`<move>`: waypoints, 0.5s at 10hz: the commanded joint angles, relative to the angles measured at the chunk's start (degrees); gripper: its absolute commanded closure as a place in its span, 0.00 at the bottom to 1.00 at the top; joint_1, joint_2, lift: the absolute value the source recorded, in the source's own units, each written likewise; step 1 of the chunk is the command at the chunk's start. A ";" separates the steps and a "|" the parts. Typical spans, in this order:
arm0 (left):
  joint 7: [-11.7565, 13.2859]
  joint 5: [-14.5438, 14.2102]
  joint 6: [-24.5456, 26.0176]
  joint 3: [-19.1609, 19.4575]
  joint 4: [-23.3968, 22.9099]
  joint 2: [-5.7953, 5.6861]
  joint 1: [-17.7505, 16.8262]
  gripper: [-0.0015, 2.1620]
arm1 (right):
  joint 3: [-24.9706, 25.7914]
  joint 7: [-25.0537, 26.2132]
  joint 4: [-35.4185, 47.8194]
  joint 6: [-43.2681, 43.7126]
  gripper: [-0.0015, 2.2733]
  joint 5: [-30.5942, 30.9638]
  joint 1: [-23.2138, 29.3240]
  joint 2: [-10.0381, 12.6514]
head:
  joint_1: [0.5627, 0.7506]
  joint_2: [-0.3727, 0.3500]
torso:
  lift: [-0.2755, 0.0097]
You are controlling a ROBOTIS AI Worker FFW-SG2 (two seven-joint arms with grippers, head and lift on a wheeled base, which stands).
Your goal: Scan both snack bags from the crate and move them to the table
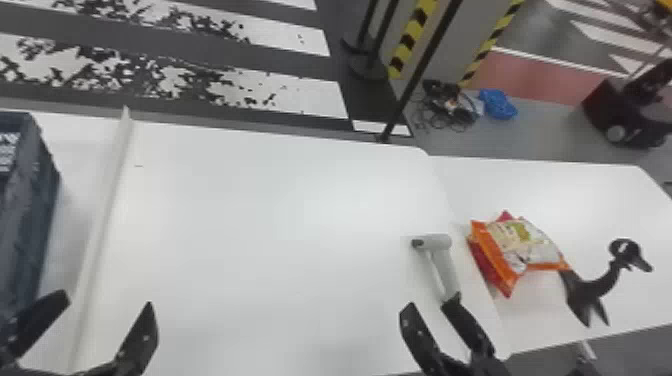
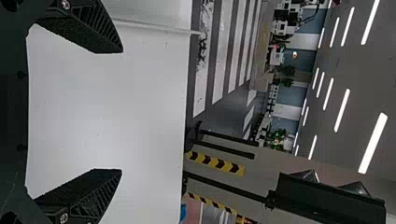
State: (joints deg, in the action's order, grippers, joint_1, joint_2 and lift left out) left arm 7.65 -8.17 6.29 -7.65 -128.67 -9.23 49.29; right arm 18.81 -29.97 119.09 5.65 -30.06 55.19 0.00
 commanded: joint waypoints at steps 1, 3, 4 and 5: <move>0.00 0.00 0.00 0.00 0.09 0.00 -0.07 0.04 | 0.00 0.00 0.00 0.01 0.04 -0.08 0.01 0.00 | 0.70 0.03 | 0.66; -0.09 -0.09 0.00 0.00 0.09 -0.09 -0.16 0.04 | 0.09 0.00 0.00 0.01 0.04 -0.08 0.01 0.05 | 0.70 0.03 | 0.66; -0.09 -0.09 0.00 0.09 0.17 -0.09 -0.16 0.04 | 0.09 0.00 0.00 0.01 0.04 0.00 0.01 0.05 | 0.70 0.03 | 0.66; -0.09 -0.18 0.00 0.09 0.17 -0.09 -0.16 0.04 | 0.18 0.00 0.00 0.01 0.04 -0.08 0.01 0.05 | 0.70 0.03 | 0.66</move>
State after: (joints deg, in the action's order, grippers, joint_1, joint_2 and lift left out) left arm 7.56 -8.31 6.29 -7.57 -128.50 -9.32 49.13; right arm 18.92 -29.97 119.09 5.66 -30.13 55.18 0.00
